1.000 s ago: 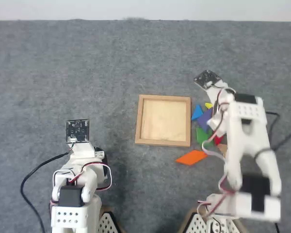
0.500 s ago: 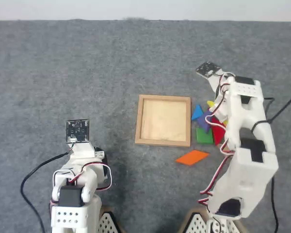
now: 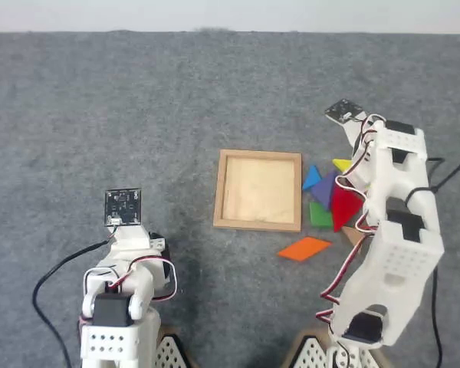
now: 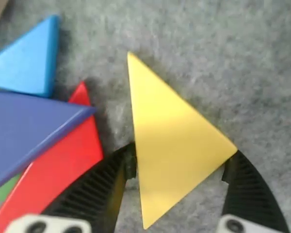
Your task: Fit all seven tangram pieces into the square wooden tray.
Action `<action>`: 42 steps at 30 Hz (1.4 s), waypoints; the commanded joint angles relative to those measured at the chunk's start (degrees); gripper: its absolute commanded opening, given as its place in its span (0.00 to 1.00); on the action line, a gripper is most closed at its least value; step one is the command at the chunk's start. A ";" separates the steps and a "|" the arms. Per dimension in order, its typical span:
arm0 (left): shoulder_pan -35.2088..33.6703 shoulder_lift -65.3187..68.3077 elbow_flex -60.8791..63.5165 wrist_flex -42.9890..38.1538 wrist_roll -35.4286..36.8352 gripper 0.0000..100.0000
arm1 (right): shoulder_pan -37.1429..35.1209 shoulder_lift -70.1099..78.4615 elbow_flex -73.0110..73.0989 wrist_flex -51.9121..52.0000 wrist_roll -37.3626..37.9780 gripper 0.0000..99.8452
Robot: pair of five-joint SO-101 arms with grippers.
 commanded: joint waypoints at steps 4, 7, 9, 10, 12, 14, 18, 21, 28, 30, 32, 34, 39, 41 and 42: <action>-0.35 -1.14 -0.75 0.26 -0.88 0.01 | 0.31 1.36 -8.00 1.71 1.14 0.37; -0.35 -1.14 -0.75 0.26 -0.88 0.01 | -1.01 1.36 -8.79 1.63 4.92 0.37; -0.35 -1.14 -0.75 0.26 -0.88 0.01 | -1.27 1.36 -8.88 1.01 6.07 0.37; -0.35 -1.14 -0.75 0.26 -0.88 0.01 | -1.27 1.45 -9.67 1.01 5.98 0.37; -0.35 -1.14 -0.75 0.26 -0.88 0.01 | -1.01 1.89 -11.43 1.10 5.98 0.37; -0.35 -1.14 -0.75 0.26 -0.88 0.01 | -0.84 1.89 -12.48 1.27 6.33 0.37; -0.35 -1.14 -0.75 0.26 -0.88 0.01 | -1.54 2.15 -12.13 1.54 13.71 0.37; -0.35 -1.14 -0.75 0.26 -0.88 0.01 | -1.63 3.56 -11.34 1.63 15.38 0.37; -0.35 -1.14 -0.75 0.26 -0.88 0.01 | 1.54 10.07 -14.24 1.19 15.47 0.37; -0.35 -1.14 -0.75 0.26 -0.88 0.01 | 2.24 11.56 -15.38 1.71 15.21 0.37; -0.35 -1.14 -0.75 0.26 -0.88 0.01 | 2.68 12.26 -16.44 2.68 12.92 0.37; -0.35 -1.14 -0.75 0.26 -0.88 0.01 | 3.82 12.26 -16.79 2.77 9.76 0.34; -0.35 -1.14 -0.75 0.26 -0.88 0.01 | 4.62 12.62 -16.79 2.86 9.05 0.32; -0.35 -1.14 -0.75 0.26 -0.88 0.01 | 4.53 12.70 -16.79 2.95 9.85 0.31; -0.35 -1.14 -0.75 0.26 -0.88 0.01 | 4.53 12.70 -16.62 2.95 9.85 0.31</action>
